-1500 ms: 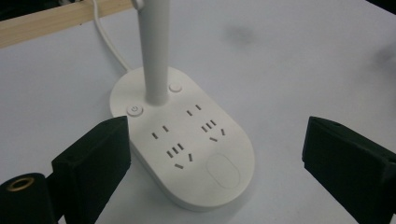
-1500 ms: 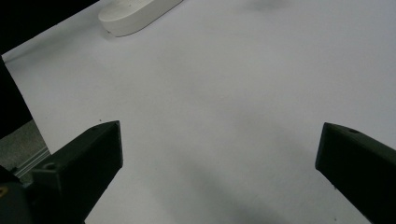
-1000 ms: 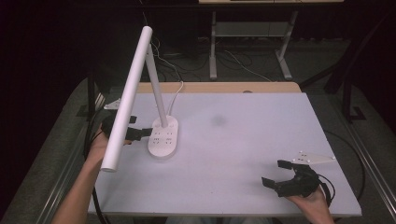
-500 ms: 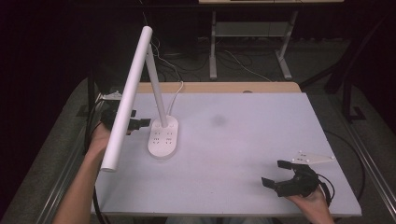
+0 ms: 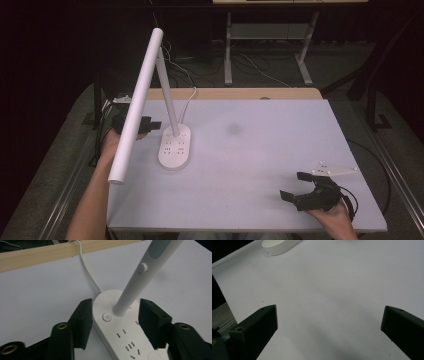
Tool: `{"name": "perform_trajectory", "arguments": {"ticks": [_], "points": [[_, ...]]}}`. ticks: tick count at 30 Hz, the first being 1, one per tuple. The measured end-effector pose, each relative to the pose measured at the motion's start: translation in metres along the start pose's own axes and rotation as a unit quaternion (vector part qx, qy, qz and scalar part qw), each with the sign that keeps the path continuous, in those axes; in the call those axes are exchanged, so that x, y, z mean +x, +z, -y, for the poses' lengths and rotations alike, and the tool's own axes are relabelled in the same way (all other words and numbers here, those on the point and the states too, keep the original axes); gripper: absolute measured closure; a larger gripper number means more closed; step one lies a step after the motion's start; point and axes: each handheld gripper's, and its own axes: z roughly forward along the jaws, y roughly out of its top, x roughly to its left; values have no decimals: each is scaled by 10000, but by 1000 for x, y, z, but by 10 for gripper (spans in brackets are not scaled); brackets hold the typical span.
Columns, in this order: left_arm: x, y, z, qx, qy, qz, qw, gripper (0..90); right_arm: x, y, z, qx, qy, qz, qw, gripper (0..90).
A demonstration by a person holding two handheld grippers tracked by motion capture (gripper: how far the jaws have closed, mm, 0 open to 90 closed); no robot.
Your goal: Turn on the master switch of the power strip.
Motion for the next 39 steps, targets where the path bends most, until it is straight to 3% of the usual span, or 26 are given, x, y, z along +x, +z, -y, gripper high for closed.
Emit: {"name": "perform_trajectory", "arguments": {"ticks": [6, 9, 16, 25, 39], "points": [[1, 9, 0, 72, -90, 25, 9999, 596, -1, 0, 0, 2, 8, 0, 10000, 2], [1, 15, -1, 25, -76, -23, 10000, 692, -1, 0, 0, 13, 33, -9, 10000, 3], [4, 21, -2, -92, -279, -87, 9995, 895, -1, 0, 0, 18, 22, -10, 10000, 3], [6, 34, 2, -88, -472, -114, 9988, 898, -2, 0, 1, 24, 12, -4, 10000, 3], [8, 49, 11, 44, -544, -71, 9985, 897, -3, 1, 1, 30, 9, -2, 10000, 3]]}}
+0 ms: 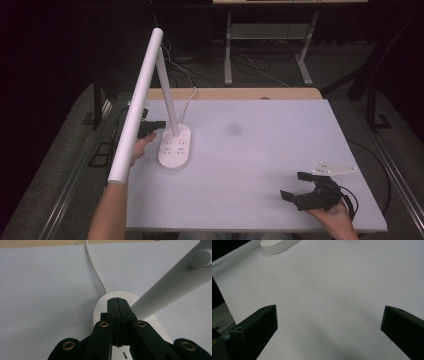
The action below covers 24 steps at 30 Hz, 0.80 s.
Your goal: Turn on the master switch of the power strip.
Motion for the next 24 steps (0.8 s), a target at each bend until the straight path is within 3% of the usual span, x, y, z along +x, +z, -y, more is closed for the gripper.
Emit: {"name": "perform_trajectory", "arguments": {"ticks": [10, 24], "points": [[-4, 8, 3, 159, 106, 59, 9998, 898, 0, 0, 0, 36, 8, -12, 10000, 3], [2, 14, 15, 263, -30, 4, 9997, 898, -1, -1, 0, 8, 7, 21, 10000, 3]]}}
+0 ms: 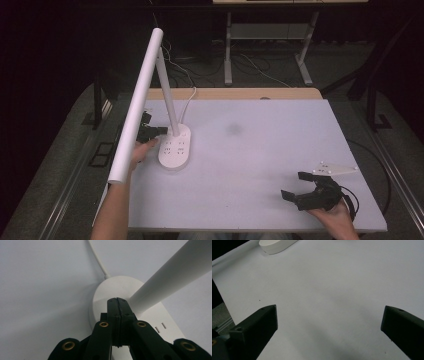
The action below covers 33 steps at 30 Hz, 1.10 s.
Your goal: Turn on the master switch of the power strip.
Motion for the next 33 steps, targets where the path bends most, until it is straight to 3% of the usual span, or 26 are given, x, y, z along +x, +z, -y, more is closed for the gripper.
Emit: {"name": "perform_trajectory", "arguments": {"ticks": [12, 16, 33], "points": [[-1, 6, 1, 18, -13, 80, 10000, 897, -1, -2, 0, -35, 22, 42, 10000, 3], [-3, 7, 1, -7, 117, -34, 9999, 897, -1, -2, 0, -56, 23, 57, 10000, 3], [-4, 10, 0, 116, 1, -57, 9999, 900, 1, -2, 0, -71, -31, 17, 10000, 3]]}}
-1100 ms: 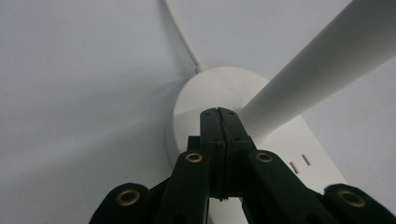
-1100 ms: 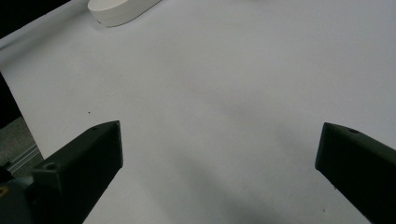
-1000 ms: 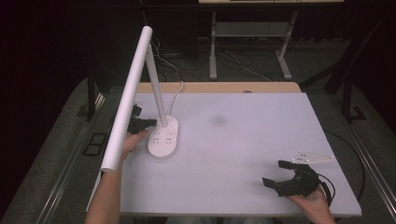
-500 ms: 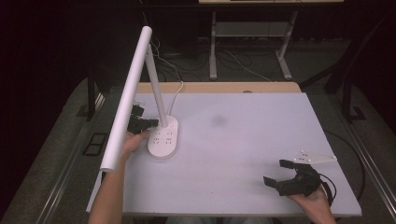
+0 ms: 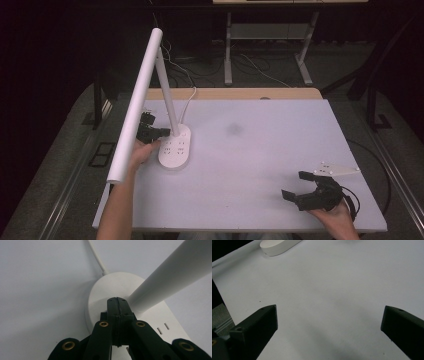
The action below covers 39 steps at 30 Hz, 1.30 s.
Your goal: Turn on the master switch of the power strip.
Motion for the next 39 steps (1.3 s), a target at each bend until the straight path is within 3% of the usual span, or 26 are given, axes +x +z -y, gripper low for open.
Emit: {"name": "perform_trajectory", "arguments": {"ticks": [4, 14, 18, 32, 35, 39], "points": [[0, 1, -1, 60, -109, 11, 9999, 900, 1, 0, 0, -10, -12, -8, 10000, 3], [-2, 2, 0, 8, -116, -33, 9999, 900, 2, 0, 0, -15, -39, -27, 10000, 3], [0, 2, 1, -24, -269, 56, 9996, 900, 2, 0, 0, -20, -33, -23, 10000, 3], [-3, -2, 1, -125, -126, -53, 9998, 900, 1, 1, 0, -21, -19, -5, 10000, 3], [-2, -4, 0, -94, -53, -209, 9997, 900, 1, 1, 0, -22, -12, 0, 10000, 3], [2, -10, 1, -127, -79, -231, 9996, 900, 0, 1, -1, -36, -31, 4, 10000, 3]]}}
